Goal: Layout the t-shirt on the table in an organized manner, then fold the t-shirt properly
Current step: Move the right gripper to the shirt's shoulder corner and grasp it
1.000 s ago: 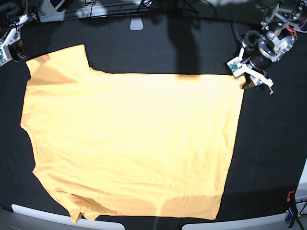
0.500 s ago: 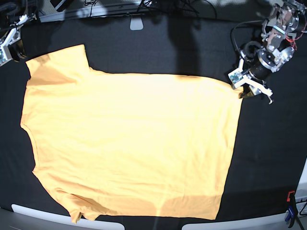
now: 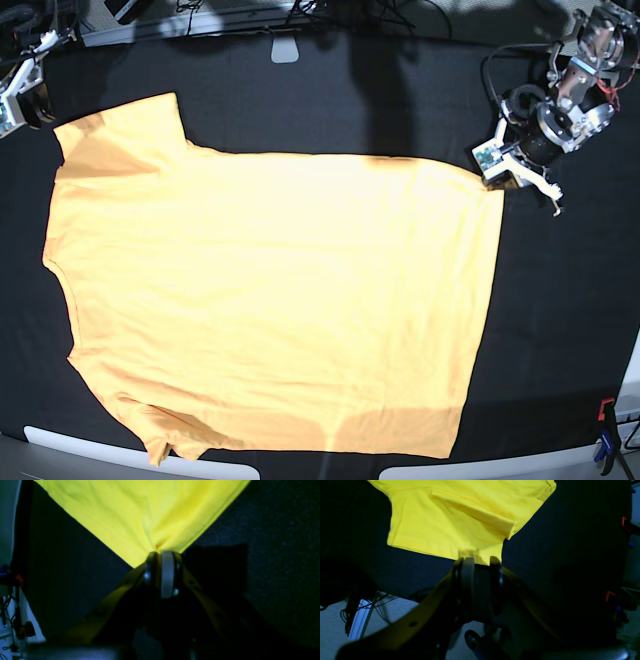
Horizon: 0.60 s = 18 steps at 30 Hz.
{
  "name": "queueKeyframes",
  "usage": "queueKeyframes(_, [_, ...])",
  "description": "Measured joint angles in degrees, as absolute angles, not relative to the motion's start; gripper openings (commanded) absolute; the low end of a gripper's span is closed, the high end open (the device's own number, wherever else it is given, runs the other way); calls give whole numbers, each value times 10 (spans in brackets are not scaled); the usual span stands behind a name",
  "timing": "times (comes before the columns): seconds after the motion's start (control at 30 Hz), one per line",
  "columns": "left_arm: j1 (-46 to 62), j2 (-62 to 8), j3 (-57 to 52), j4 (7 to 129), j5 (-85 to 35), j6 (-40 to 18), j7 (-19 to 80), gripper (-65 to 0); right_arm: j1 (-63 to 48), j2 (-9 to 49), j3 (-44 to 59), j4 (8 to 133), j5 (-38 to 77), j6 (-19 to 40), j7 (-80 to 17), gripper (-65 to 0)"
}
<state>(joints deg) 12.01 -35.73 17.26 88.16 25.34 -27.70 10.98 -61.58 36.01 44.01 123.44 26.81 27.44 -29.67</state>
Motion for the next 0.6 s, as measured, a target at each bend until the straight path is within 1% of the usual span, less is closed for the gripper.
queueKeyframes(0.2, [120, -357, 173, 882, 211, -275, 132, -650, -616, 360, 440, 1234, 268, 275, -297, -539])
queueKeyframes(0.3, [120, -357, 173, 882, 208, -275, 133, -650, -616, 362, 440, 1234, 208, 330, -297, -534])
queueKeyframes(0.4, [120, -358, 173, 882, 208, -275, 133, -650, -616, 364, 440, 1234, 147, 365, -295, -466])
queueKeyframes(0.47, [119, -359, 173, 882, 206, -276, 133, -650, -616, 369, 440, 1234, 130, 397, -293, -457])
queueKeyframes(0.53, [119, -363, 173, 882, 204, -277, 128, -650, -618, 389, 440, 1234, 98, 406, -261, -457])
queueKeyframes(0.6, [119, -373, 173, 882, 203, -278, 120, -650, -616, 412, 439, 1234, 38, 405, -217, -457])
